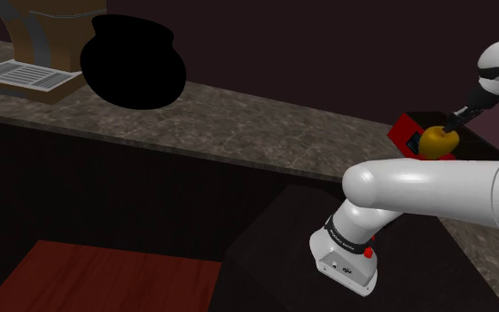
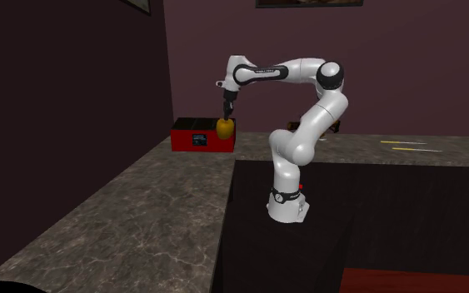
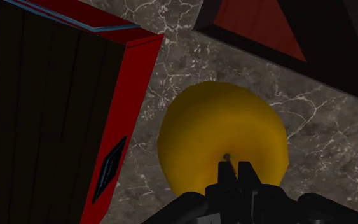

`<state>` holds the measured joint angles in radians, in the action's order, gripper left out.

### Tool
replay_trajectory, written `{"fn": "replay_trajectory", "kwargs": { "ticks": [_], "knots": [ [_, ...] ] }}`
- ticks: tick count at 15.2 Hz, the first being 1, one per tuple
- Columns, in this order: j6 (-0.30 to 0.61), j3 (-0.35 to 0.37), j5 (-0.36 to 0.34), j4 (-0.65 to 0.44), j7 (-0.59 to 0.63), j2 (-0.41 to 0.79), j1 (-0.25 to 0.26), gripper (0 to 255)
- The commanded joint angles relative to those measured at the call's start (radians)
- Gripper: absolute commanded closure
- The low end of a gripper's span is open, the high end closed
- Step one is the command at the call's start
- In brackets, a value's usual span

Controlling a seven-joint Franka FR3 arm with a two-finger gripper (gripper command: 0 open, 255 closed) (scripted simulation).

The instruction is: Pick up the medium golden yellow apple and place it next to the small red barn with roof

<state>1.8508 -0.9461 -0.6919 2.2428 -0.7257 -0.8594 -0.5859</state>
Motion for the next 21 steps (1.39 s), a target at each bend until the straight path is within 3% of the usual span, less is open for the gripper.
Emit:
{"fn": "replay_trajectory", "kwargs": {
  "ticks": [1,21],
  "knots": [
    [0.023,-0.015,-0.011,0.021,0.004,-0.001,-0.001,255],
    [0.266,-0.199,-0.143,0.206,0.047,0.024,0.007,255]
  ]
}}
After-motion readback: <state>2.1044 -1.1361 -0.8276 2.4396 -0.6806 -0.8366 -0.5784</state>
